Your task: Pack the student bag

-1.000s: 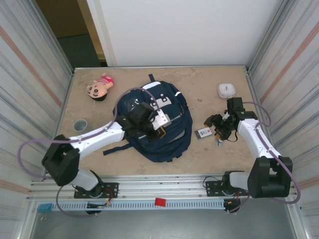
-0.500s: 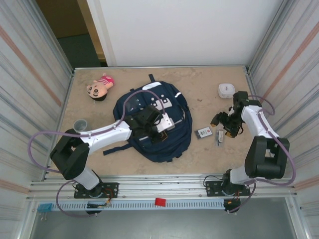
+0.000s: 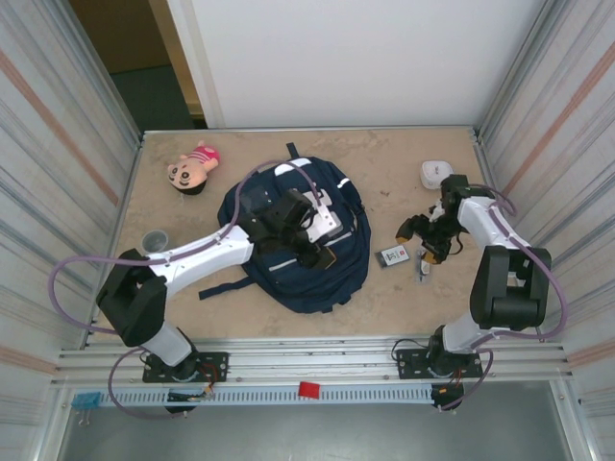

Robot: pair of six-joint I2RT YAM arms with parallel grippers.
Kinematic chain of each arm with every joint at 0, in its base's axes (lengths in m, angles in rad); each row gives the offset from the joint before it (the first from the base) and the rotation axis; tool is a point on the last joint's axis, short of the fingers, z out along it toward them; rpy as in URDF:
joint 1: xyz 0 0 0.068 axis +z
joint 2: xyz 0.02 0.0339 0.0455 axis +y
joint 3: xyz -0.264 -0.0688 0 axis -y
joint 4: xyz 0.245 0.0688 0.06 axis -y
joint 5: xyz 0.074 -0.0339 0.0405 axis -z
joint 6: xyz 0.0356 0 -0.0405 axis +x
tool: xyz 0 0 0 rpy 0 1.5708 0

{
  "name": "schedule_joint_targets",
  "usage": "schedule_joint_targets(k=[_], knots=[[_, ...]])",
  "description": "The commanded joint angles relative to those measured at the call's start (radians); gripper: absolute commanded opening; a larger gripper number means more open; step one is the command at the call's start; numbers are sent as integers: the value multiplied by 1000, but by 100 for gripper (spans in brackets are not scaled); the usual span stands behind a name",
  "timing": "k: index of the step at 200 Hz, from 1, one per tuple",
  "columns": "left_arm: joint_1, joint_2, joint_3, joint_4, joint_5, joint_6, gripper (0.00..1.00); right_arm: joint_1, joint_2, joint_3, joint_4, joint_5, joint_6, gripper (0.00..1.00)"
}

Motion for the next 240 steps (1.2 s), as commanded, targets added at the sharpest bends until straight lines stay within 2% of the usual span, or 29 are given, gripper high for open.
schedule_joint_targets(k=[1, 36, 69, 101, 163, 198, 240], knots=[[-14, 22, 91, 10, 43, -40, 70, -78, -25, 32, -47, -71, -49, 77], [-78, 178, 224, -4, 29, 56, 78, -238, -110, -2, -34, -211, -73, 77], [-120, 342, 371, -23, 63, 112, 81, -333, -164, -40, -25, -237, -101, 75], [-133, 499, 542, -101, 44, 96, 83, -424, -198, -71, -11, -281, -117, 75], [-165, 745, 802, -269, 13, 90, 86, -440, -194, -85, -3, -330, -134, 75], [-170, 823, 864, -296, 30, 112, 88, -439, -192, -87, 4, -354, -137, 75], [-170, 893, 924, -331, -6, 113, 88, -439, -203, -91, 8, -362, -137, 75]])
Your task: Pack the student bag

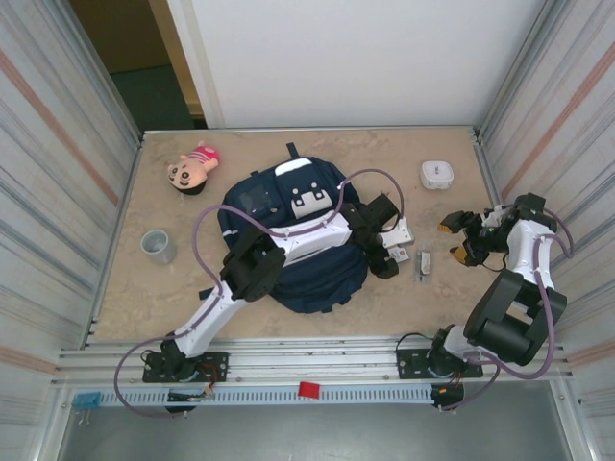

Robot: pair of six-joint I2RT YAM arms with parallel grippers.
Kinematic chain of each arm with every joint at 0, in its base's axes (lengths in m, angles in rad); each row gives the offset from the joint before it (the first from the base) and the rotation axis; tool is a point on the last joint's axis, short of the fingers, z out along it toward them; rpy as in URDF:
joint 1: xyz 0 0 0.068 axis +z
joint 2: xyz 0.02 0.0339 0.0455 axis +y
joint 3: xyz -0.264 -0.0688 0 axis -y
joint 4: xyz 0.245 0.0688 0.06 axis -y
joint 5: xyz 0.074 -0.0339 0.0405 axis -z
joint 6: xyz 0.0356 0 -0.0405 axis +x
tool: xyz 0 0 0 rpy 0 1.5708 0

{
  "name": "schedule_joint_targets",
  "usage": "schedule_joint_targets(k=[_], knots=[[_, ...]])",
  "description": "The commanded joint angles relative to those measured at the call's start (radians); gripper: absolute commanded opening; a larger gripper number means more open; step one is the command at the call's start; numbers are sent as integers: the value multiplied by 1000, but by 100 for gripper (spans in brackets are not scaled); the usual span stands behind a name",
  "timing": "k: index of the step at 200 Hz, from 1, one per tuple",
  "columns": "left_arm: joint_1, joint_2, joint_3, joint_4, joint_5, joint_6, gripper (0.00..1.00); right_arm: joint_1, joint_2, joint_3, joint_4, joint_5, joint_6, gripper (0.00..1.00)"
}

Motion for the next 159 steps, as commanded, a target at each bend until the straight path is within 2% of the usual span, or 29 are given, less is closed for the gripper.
schedule_joint_targets(k=[1, 42, 84, 112, 123, 138, 159], knots=[[-2, 43, 48, -63, -20, 17, 88, -4, -26, -16, 2, -31, -26, 75], [-2, 103, 82, -83, -36, 26, 85, -3, -43, -21, -1, -34, -24, 74], [-3, 134, 68, -62, -19, 89, 65, -3, -53, -26, -1, -60, -26, 73], [-17, 114, 41, -52, -69, 147, 56, -1, -67, -34, 2, -62, -23, 72], [-26, 99, 16, -30, -106, 170, 57, -1, -75, -42, 12, -65, -18, 72], [-39, 86, -9, -6, -152, 198, 64, 0, -82, -54, 22, -69, -11, 73], [-48, 80, -34, 8, -149, 230, 65, 3, -87, -64, 25, -76, -8, 73]])
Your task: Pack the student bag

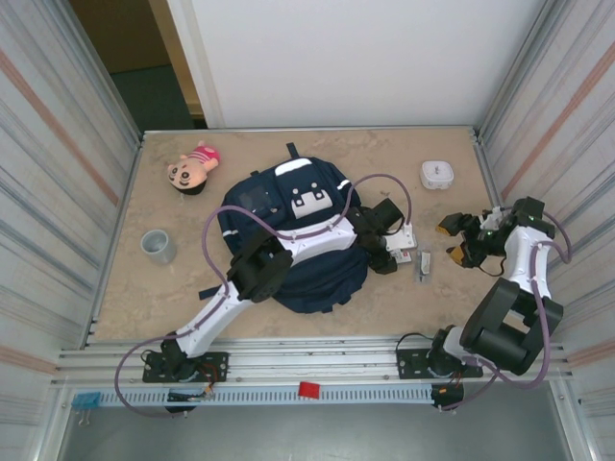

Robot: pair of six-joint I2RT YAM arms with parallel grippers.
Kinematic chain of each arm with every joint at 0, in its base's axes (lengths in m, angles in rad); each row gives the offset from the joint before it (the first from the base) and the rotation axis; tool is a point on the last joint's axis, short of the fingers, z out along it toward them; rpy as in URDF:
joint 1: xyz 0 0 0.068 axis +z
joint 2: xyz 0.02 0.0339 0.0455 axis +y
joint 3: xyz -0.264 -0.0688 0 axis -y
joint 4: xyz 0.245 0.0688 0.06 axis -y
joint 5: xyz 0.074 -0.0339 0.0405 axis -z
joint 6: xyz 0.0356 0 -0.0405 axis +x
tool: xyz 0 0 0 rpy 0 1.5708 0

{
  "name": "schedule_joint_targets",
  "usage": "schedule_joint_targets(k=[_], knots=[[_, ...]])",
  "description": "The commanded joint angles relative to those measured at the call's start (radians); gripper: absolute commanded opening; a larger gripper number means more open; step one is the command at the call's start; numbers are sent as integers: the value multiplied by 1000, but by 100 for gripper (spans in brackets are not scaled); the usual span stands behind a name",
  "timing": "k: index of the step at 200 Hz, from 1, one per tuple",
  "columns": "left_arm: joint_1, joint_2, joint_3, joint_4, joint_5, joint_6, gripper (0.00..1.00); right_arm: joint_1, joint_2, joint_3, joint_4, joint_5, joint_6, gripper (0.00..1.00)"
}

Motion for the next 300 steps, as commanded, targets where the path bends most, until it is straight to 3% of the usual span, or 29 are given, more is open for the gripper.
schedule_joint_targets(k=[1, 68, 98, 165, 233, 300], knots=[[-25, 26, -67, -38, -50, 78, 65, 3, -28, -12, 2, -29, -8, 73], [-24, -62, -200, 92, 3, 127, 45, 3, -25, -44, 37, -61, -8, 72], [-14, -158, -339, 247, 69, 146, 43, 6, -11, -80, 88, -128, -6, 72], [64, -294, -553, 564, 355, 47, 40, 50, 33, -180, 218, -226, 14, 70], [110, -338, -624, 715, 446, -22, 40, 78, 8, -229, 229, -226, 19, 68], [122, -351, -620, 772, 479, -70, 40, 115, 24, -227, 239, -220, 32, 58]])
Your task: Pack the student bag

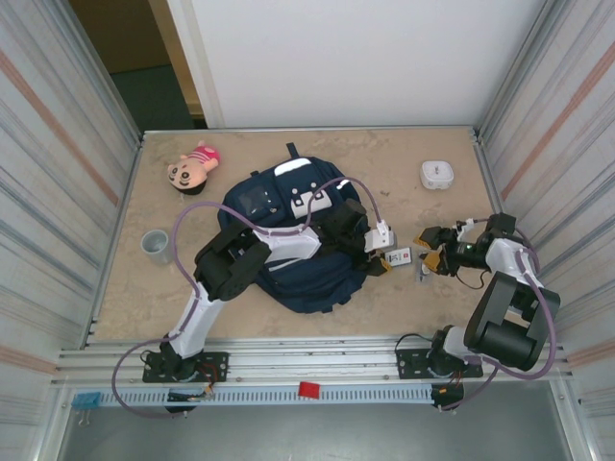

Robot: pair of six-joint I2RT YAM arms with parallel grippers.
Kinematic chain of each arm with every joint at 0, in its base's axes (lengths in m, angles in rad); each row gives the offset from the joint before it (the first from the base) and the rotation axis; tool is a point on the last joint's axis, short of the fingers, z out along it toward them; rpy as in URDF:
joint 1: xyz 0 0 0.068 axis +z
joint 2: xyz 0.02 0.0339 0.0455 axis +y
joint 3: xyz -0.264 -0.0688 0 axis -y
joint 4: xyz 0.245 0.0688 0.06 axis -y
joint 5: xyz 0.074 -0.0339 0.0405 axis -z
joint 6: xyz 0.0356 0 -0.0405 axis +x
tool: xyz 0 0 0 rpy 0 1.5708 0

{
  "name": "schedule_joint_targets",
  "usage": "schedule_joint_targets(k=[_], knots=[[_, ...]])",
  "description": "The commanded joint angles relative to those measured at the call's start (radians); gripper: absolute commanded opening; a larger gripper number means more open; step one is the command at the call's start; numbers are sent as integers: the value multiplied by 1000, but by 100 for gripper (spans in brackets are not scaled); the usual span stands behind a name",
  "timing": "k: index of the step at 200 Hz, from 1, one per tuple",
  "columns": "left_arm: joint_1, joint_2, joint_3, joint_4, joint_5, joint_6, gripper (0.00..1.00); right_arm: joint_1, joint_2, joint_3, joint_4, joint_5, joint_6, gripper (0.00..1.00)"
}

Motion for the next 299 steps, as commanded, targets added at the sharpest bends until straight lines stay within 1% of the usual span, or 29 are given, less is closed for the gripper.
schedule_joint_targets(k=[1, 43, 96, 110, 134, 178, 251, 267, 275, 288, 299], knots=[[23, -76, -7, 47, 28, -33, 40, 16, -3, -1, 3, -14, 13, 58], [29, -78, -6, 97, 33, -79, 40, 34, 8, 6, 1, -1, 10, 50], [28, -69, 23, 104, 36, -100, 40, 53, 7, 6, 6, 2, 12, 40], [30, -67, 27, 107, 34, -105, 40, 61, 9, 9, 10, 2, 13, 35], [28, -66, 31, 116, 42, -116, 40, 72, 10, 10, 13, 5, 17, 30], [29, -74, 32, 127, 51, -124, 40, 80, 16, 11, 19, 18, 20, 28], [29, -101, 31, 124, 45, -122, 41, 86, 2, 16, 24, 30, 27, 13], [29, -101, 26, 111, 29, -109, 44, 84, -12, 22, 23, 35, 32, 10], [30, -136, 21, 102, 17, -103, 47, 85, -23, 26, 21, 39, 37, 10], [32, -160, 8, 80, -1, -89, 53, 79, -40, 34, 20, 41, 46, 10], [37, -197, -7, 53, -23, -79, 61, 70, -57, 41, 19, 42, 56, 10]])
